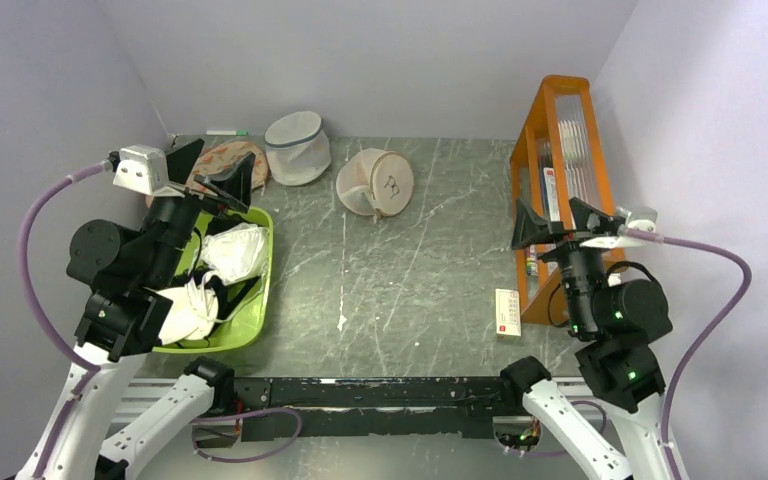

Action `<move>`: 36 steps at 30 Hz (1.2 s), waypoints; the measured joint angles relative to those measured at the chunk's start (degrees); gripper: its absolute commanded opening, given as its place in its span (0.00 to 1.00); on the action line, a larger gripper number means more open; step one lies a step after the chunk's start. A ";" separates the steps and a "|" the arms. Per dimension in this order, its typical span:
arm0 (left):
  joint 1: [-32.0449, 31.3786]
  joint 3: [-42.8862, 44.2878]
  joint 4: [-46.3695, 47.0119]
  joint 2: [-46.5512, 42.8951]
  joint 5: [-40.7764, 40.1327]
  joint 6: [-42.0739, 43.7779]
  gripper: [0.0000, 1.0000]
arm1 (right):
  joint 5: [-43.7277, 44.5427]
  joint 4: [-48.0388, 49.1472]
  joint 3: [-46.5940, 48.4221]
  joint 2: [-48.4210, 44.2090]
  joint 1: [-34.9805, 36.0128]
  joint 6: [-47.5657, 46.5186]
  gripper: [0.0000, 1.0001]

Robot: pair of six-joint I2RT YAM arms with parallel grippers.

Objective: Unzip the laundry bag and remove the bra

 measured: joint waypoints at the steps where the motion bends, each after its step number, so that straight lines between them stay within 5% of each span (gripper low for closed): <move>1: 0.70 0.00 -0.42 0.20 0.09 -0.35 1.00 | 0.09 -0.70 0.76 1.16 0.13 0.50 1.00; 16: 11.89 1.90 -8.31 7.58 9.35 -5.40 0.99 | -4.09 -6.69 10.45 14.12 2.64 5.88 1.00; 28: 14.97 6.99 -2.10 26.10 26.64 -14.01 0.99 | -9.11 -10.01 18.60 18.21 3.45 8.79 1.00; 36: 14.97 5.51 0.09 30.18 32.35 -15.43 0.98 | -17.35 -11.45 23.74 31.65 3.72 7.52 1.00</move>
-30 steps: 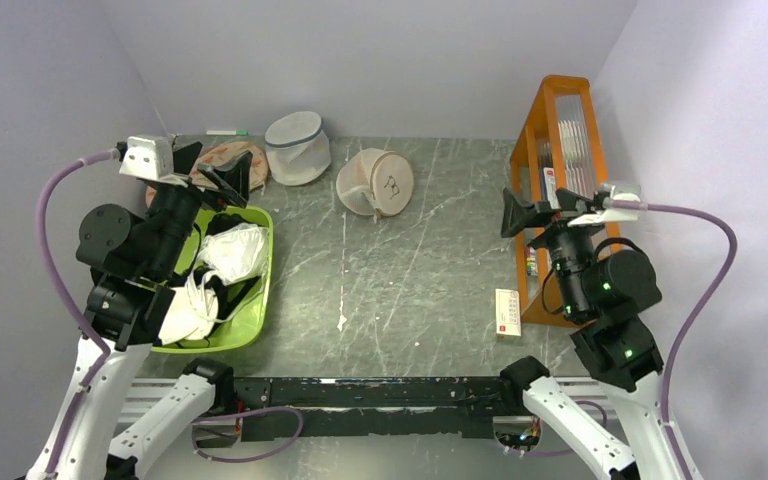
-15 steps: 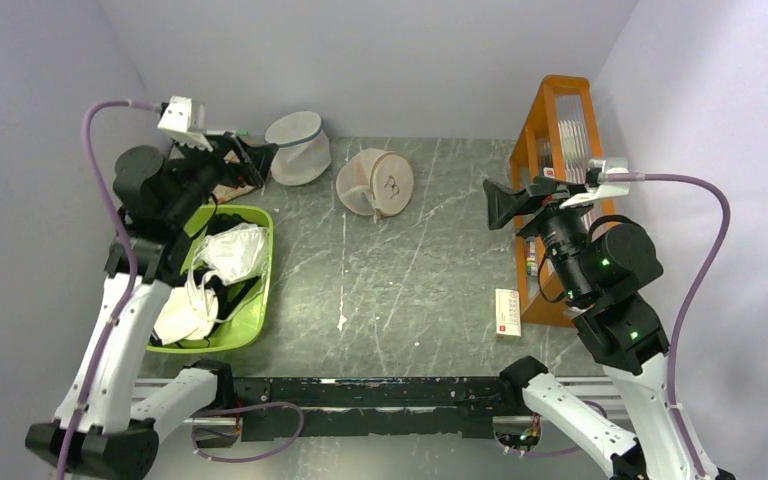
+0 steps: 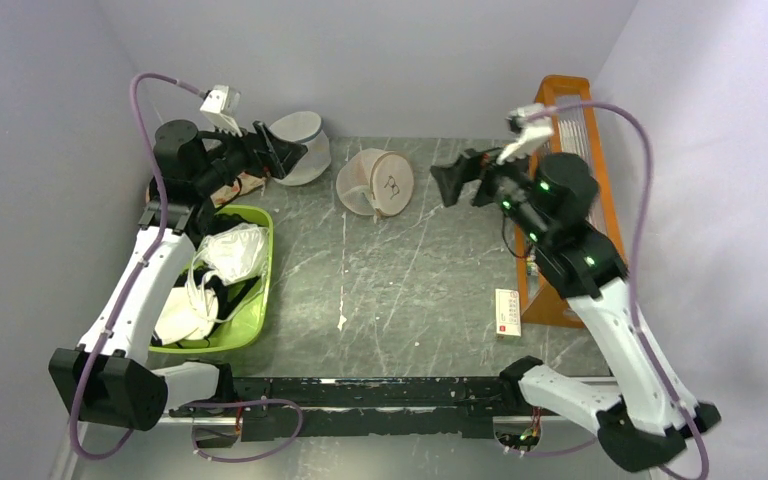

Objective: Unzip the laundry bag and remove the bra

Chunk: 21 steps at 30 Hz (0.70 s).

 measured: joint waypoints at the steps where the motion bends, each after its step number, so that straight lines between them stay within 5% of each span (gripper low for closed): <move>1: -0.02 -0.55 0.22 -0.22 0.07 0.04 0.98 | -0.96 0.02 0.02 1.64 0.02 -0.04 1.00; 14: -0.24 -2.84 0.52 -0.20 -0.13 3.43 0.98 | -6.82 5.99 -1.92 32.57 2.60 2.82 1.00; 21: 1.57 -3.26 1.18 0.11 -0.04 3.30 0.98 | -1.40 12.44 0.37 44.94 5.51 7.58 0.82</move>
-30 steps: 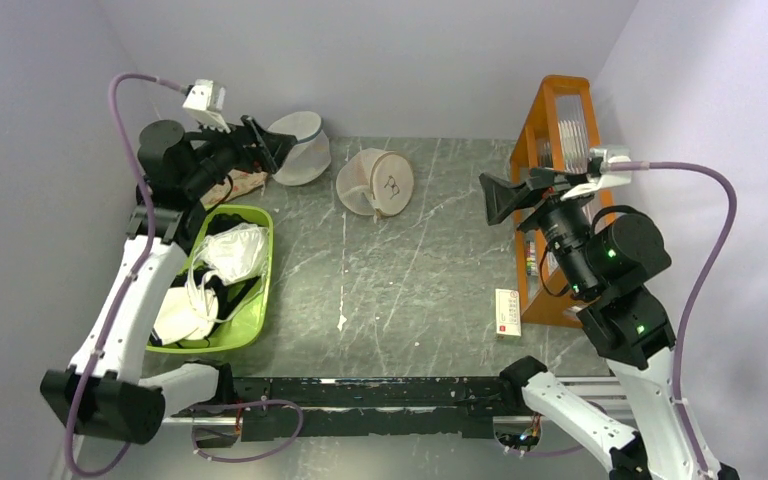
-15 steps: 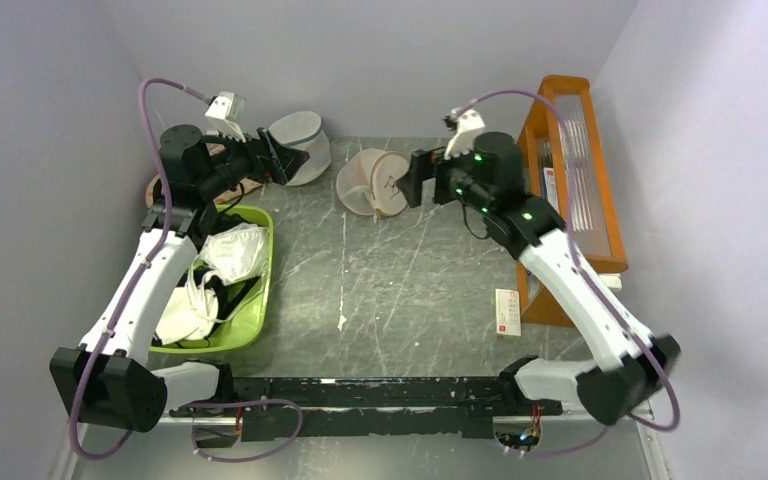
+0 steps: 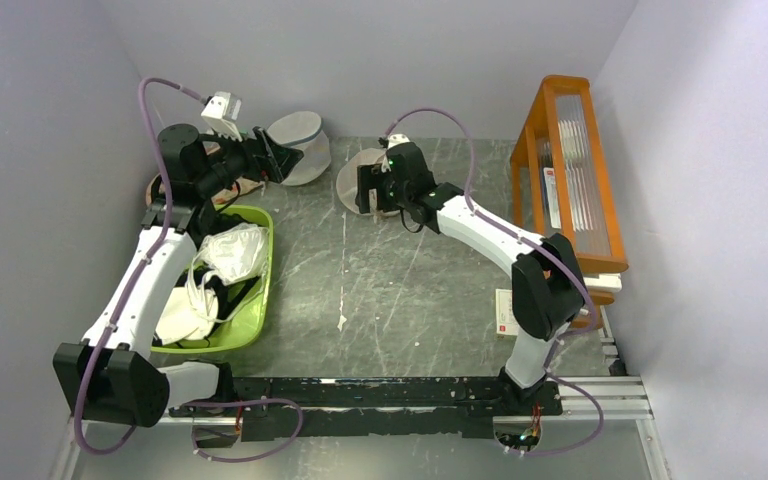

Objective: Unzip the laundry bag and remove the bra

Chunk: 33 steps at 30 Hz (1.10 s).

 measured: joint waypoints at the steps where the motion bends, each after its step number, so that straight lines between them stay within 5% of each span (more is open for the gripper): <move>1: 0.02 0.00 -0.02 0.15 0.00 0.00 0.98 | 1.01 0.74 0.11 0.76 0.28 0.42 0.79; 10: 0.11 0.00 -0.04 0.31 0.00 0.17 0.98 | 11.78 6.56 2.99 8.24 1.18 1.99 0.47; 16: 0.94 0.00 0.02 0.31 1.55 0.13 0.98 | 15.26 7.19 6.58 13.57 1.18 0.50 0.45; 25: 2.27 -0.13 1.18 1.09 3.85 -0.57 0.98 | 17.99 7.19 9.25 17.33 1.18 -1.51 0.00; 33: 2.27 -0.44 1.90 1.88 4.96 -2.23 0.98 | 17.20 -0.15 0.26 2.10 1.18 -5.84 0.00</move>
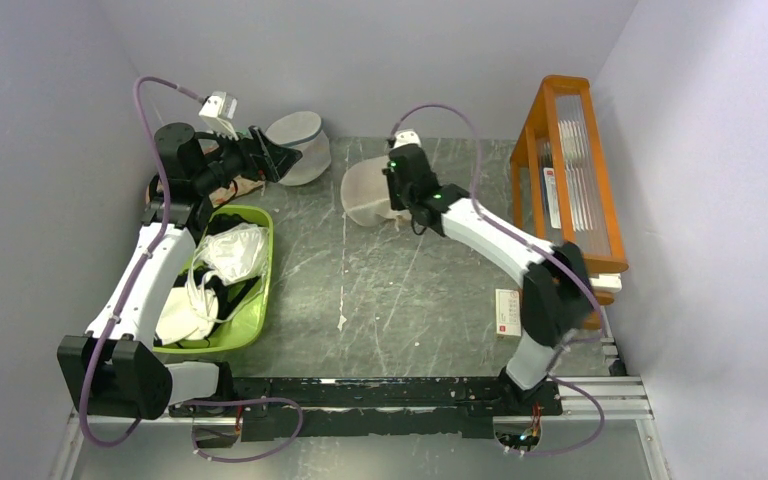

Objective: Unzip the laundry bag and remove the bra

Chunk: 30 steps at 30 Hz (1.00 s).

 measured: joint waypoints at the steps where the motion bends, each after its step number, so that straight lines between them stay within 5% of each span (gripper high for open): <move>1: 0.00 -0.02 0.17 0.00 0.09 -0.22 0.98 | 0.02 -1.66 -0.74 -3.02 0.00 -0.79 0.00; 9: 0.00 -0.07 0.66 0.00 0.24 -0.94 0.98 | 2.69 -20.15 -2.54 -23.67 0.13 -4.66 0.00; 17: 0.00 -0.04 -0.59 0.00 -1.36 1.25 0.98 | 3.93 -25.24 -1.75 -18.97 11.63 -4.02 0.01; 24: -0.46 -0.04 -1.44 -0.02 -4.22 4.02 0.98 | -2.93 -21.75 -3.17 -7.02 20.06 -0.76 0.50; 30: -3.02 -0.04 -2.69 -0.09 -6.54 6.82 0.98 | -8.76 -16.72 -10.80 -17.38 20.13 1.84 0.79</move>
